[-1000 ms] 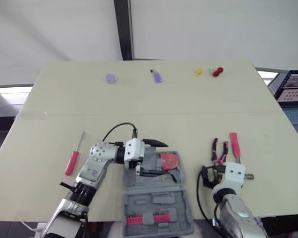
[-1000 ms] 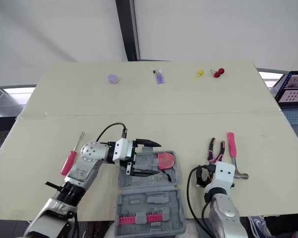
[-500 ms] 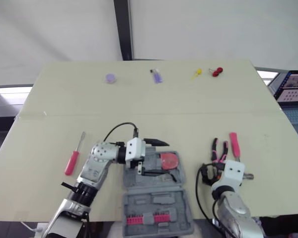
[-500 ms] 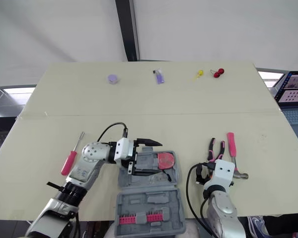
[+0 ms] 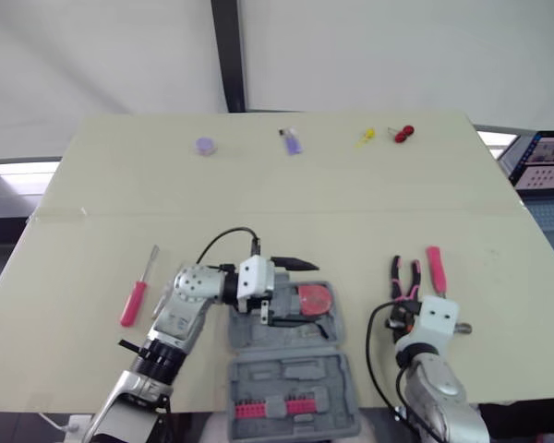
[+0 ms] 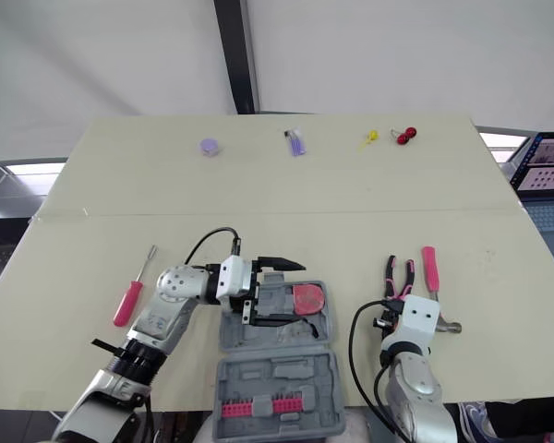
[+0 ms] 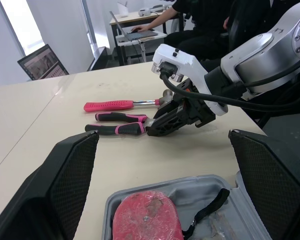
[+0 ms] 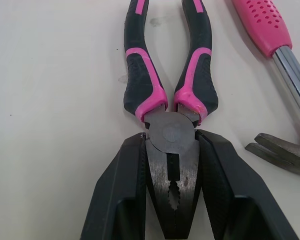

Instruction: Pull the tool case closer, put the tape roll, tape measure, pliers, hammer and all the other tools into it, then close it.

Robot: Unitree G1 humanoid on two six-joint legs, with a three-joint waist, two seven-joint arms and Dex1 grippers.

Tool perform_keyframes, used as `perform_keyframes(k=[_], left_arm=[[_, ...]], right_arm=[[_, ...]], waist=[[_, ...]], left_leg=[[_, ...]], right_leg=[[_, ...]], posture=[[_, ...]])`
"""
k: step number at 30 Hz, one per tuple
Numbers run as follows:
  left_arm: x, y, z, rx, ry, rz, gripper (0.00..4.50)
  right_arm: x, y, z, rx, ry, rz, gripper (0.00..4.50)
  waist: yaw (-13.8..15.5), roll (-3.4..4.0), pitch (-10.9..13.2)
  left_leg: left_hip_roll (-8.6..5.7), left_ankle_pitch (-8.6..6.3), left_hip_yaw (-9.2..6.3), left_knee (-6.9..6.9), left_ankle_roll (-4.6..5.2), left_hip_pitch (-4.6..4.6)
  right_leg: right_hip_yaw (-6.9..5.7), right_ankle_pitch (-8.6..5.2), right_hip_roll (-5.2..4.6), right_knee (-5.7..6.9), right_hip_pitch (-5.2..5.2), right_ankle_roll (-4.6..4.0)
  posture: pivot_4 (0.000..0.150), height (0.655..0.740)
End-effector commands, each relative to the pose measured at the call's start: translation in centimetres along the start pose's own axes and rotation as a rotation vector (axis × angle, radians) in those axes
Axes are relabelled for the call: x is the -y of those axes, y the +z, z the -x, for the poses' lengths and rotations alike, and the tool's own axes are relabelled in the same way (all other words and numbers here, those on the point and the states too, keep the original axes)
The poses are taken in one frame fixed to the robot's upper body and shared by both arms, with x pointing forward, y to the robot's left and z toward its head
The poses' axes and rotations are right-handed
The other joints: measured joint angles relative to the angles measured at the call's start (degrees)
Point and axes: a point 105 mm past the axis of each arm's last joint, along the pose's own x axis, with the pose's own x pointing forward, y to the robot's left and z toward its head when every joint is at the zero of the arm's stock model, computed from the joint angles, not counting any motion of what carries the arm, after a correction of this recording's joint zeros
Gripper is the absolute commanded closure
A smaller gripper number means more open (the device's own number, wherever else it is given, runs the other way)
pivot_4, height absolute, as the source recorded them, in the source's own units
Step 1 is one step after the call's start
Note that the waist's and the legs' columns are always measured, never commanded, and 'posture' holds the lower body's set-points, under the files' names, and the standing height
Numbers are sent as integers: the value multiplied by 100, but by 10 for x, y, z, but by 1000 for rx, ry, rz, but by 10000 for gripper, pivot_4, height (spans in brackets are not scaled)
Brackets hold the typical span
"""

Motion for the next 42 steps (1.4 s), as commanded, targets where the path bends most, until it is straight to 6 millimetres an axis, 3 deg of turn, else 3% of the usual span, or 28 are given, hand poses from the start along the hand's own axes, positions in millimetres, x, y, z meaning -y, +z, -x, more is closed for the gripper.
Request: perform_keyframes(k=[1, 6, 10, 15, 23, 30, 35, 42], left_arm=[[-2, 3, 1, 16, 31, -20, 0], [-7, 3, 28, 11, 143, -7, 0], [0, 6, 55, -17, 228, -8, 0], [23, 6, 107, -94, 390, 34, 0], [78, 11, 136, -177, 532, 88, 0], [126, -5, 158, -226, 689, 171, 0], [132, -3, 152, -206, 733, 184, 0], [130, 0, 151, -210, 764, 176, 0]], right_arm=[[-2, 15, 2, 59, 34, 10, 35359], [-26, 65, 15, 190, 282, 148, 35359], [-50, 84, 29, 205, 587, 319, 35359], [-73, 103, 45, 183, 964, 609, 35359], [-108, 85, 66, 53, 1398, 964, 35359], [-153, 71, 68, 77, 1513, 1211, 35359], [-160, 60, 67, 53, 1537, 1292, 35359], [-163, 45, 64, 22, 1538, 1355, 35359]], waist=[[-1, 0, 0], [-18, 17, 10], [-58, 21, 13], [-61, 4, 33], [10, -37, 66], [-15, -42, 74], [81, -49, 76], [3, -50, 75]], left_leg=[[0, 0, 0, 0, 0, 0], [0, 0, 1, -1, 0, -1], [1, 0, -7, -8, 0, 1], [0, -2, -10, -6, 4, 2], [0, -3, -13, 4, 4, 3], [3, -3, -11, 2, 4, 3], [2, -5, -12, 19, 8, -15], [2, -5, -12, 15, 8, -13]], right_leg=[[0, 0, 0, 0, 0, 0], [1, 0, 0, -1, -3, 0], [0, 0, 3, 0, -10, 0], [4, 0, 1, -8, -3, 0], [3, 0, 1, -11, 3, 0], [1, 0, 2, -12, -1, 0], [-1, 3, 0, -16, -2, 1], [-2, 4, 1, -15, -4, 2]], posture=[[1500, 7400], [1500, 7400], [1500, 7400], [1500, 7400], [1500, 7400], [1500, 7400], [1500, 7400], [1500, 7400]])
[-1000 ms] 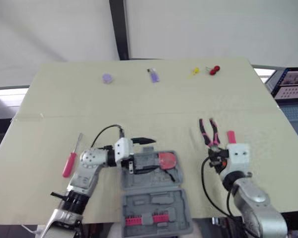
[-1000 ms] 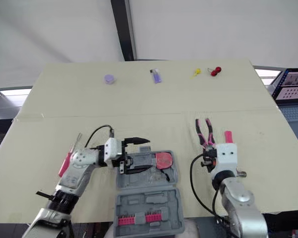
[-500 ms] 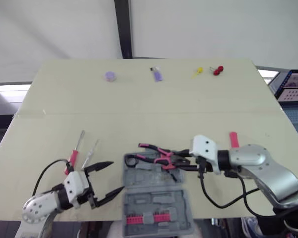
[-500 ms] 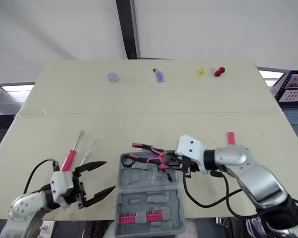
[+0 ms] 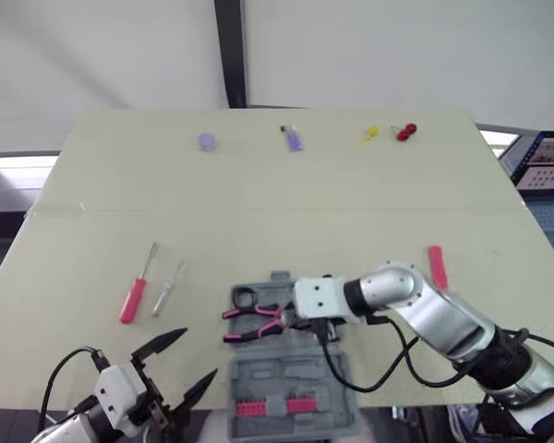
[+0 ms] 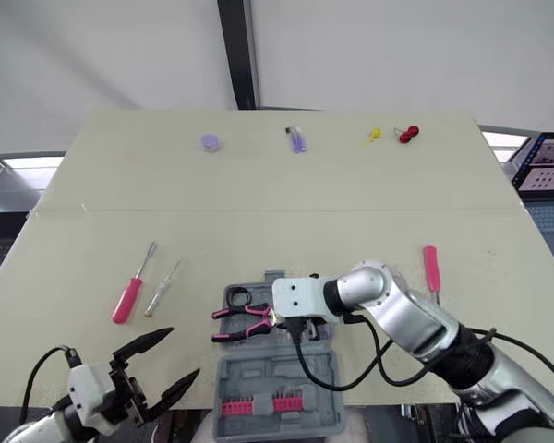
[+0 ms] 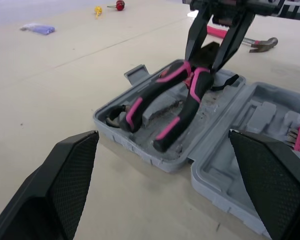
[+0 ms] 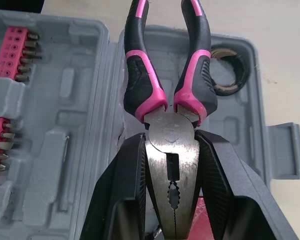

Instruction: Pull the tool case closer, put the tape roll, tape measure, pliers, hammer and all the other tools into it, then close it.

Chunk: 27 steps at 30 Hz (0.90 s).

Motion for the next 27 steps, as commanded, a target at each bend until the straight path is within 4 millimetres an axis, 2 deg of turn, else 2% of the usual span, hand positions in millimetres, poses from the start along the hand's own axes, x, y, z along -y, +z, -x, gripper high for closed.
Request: perform_keyframes(k=[1, 13, 22, 27], left_arm=[[1, 6, 2, 8, 9, -9, 0], [-3, 4, 3, -8, -1, -20, 0], [-4, 3, 0, -10, -3, -19, 0], [-5, 3, -4, -5, -1, -21, 0]], right_arm=[[0, 7, -1, 15, -2, 45, 35359], [-5, -3, -7, -3, -1, 23, 35359], [-1, -4, 1, 1, -31, 14, 35359], [-2, -4, -2, -1, -27, 15, 35359]], waist=[[-8, 0, 0], [-11, 0, 0], [-6, 0, 0], [-7, 0, 0]], left_leg=[[0, 0, 0, -1, 0, 0], [0, 0, 1, -3, 0, 2], [0, 0, 1, -3, 0, 1], [0, 0, 1, -3, 0, 1]], right_leg=[[-1, 0, 0, 0, -1, 0], [-1, 0, 0, 0, -1, 0], [-1, 0, 0, 0, -2, 0], [-1, 0, 0, 0, -2, 0]], posture=[[1500, 7400], [1500, 7400], [1500, 7400], [1500, 7400]])
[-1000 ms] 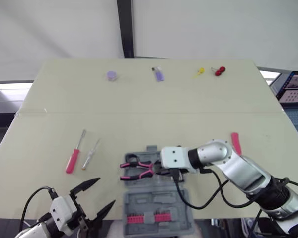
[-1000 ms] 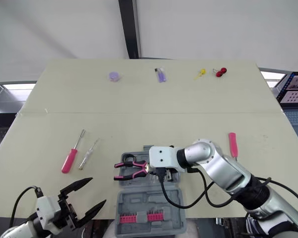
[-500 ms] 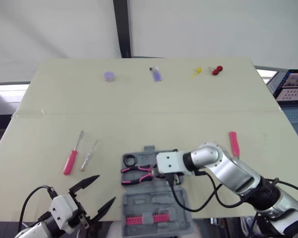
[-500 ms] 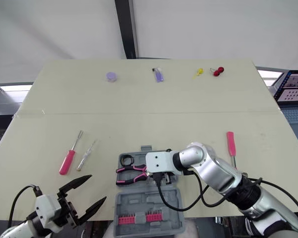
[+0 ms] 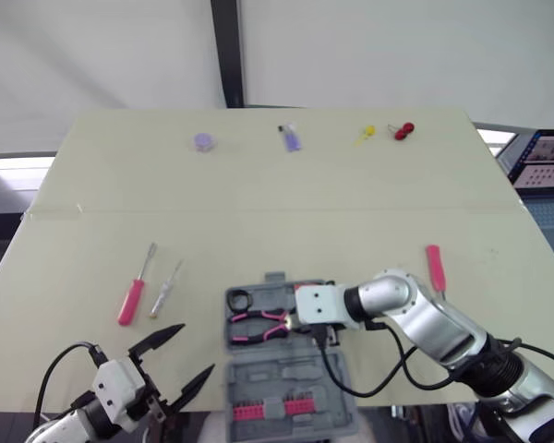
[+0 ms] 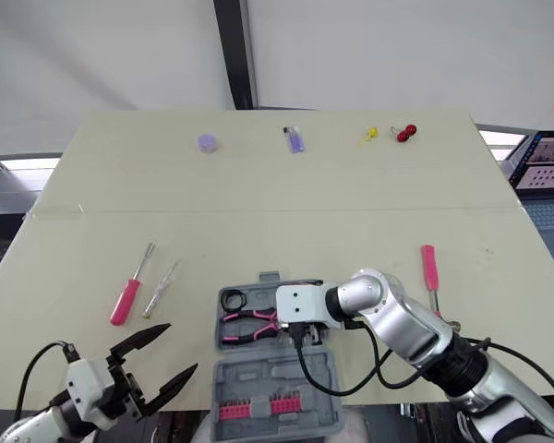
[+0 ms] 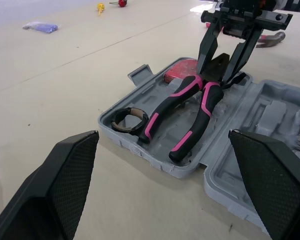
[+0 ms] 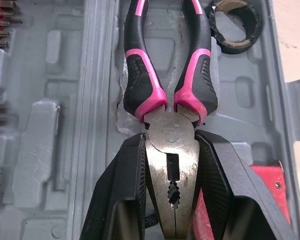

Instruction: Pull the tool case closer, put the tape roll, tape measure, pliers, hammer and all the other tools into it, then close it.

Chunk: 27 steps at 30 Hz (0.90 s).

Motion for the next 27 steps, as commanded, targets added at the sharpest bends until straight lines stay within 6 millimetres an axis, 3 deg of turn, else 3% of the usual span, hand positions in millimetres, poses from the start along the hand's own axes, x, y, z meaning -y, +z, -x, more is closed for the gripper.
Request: perform_keyframes(k=[1, 27], left_arm=[[1, 3, -3, 14, 2, -9, 0], [0, 0, -3, 3, 13, -11, 0]], right_arm=[[1, 10, 2, 30, -10, 44, 35359], [-3, 13, -5, 42, 6, 45, 35359]], waist=[[0, 0, 0], [0, 0, 0]], left_leg=[[0, 0, 0, 0, 0, 0], [0, 0, 0, 0, 0, 0]], right_leg=[[0, 0, 0, 0, 0, 0], [0, 0, 0, 1, 0, 0]], posture=[[1500, 7400], [1500, 7400]])
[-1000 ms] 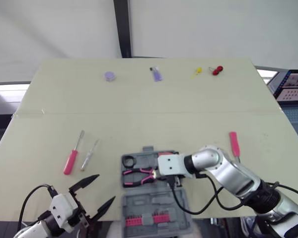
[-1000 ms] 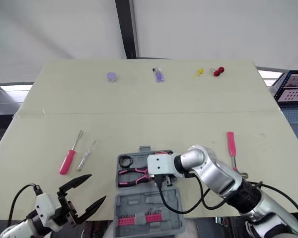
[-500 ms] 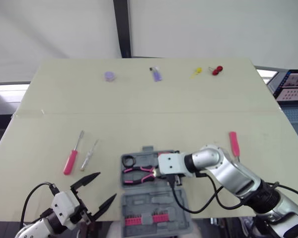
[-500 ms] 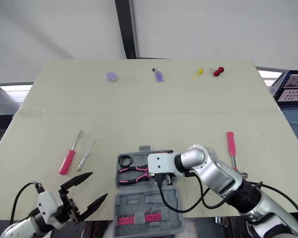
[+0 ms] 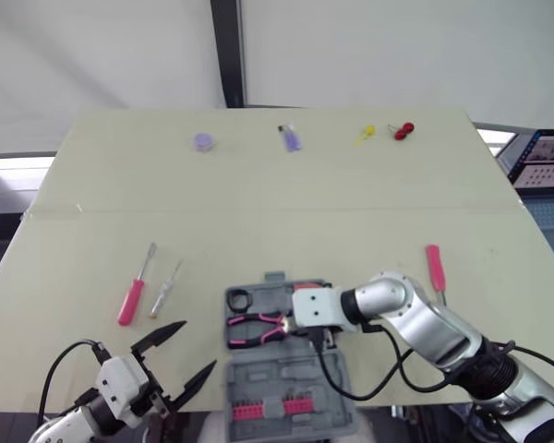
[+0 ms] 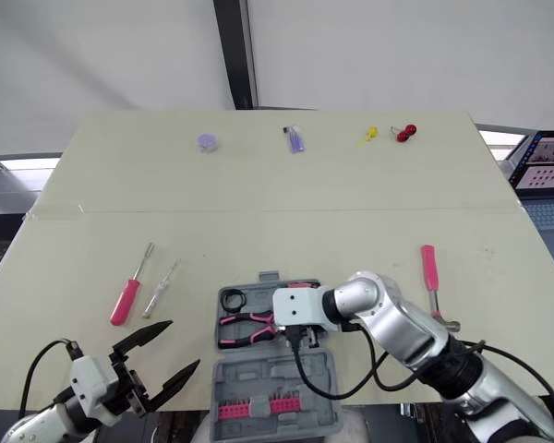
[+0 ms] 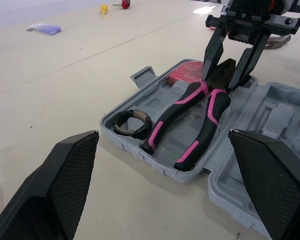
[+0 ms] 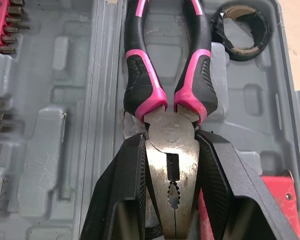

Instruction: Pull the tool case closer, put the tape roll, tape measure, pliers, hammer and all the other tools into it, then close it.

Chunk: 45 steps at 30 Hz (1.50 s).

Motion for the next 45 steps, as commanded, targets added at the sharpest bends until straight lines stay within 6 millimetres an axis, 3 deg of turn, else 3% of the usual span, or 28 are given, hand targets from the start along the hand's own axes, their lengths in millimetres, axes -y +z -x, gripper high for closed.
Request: perform_keyframes(k=[1, 29, 36, 42, 45], left_arm=[[1, 1, 1, -2, -2, -12, 0], [-2, -1, -3, -4, 9, -21, 0], [-3, -1, -4, -5, 11, -23, 0], [-5, -1, -6, -1, 10, -28, 0], [-7, -1, -8, 4, 6, -30, 0]], right_arm=[[0, 9, 0, 25, -5, 43, 35359], [-7, -4, -10, -3, 24, 0, 35359], [0, 13, 6, 72, 23, -9, 738], [22, 36, 8, 267, -66, -41, 738], [28, 48, -4, 421, -109, -112, 9374]], waist=[[1, 0, 0], [-1, 0, 0], [4, 0, 0], [-2, 0, -1], [-11, -1, -1]], left_leg=[[0, 0, 0, 0, 0, 0], [0, 0, 1, 0, 0, 2], [0, 0, 1, 0, 0, 2], [0, 0, 1, -1, 0, 4], [0, 0, 1, -4, 0, 6]], right_leg=[[0, 0, 0, 0, 0, 0], [0, 0, 0, 1, 0, 0], [0, 0, 0, 1, 1, 0], [0, 0, 0, 4, 1, 0], [0, 0, 0, 6, 0, 0]], posture=[[1500, 7400], [1500, 7400], [1500, 7400], [1500, 7400], [1500, 7400]])
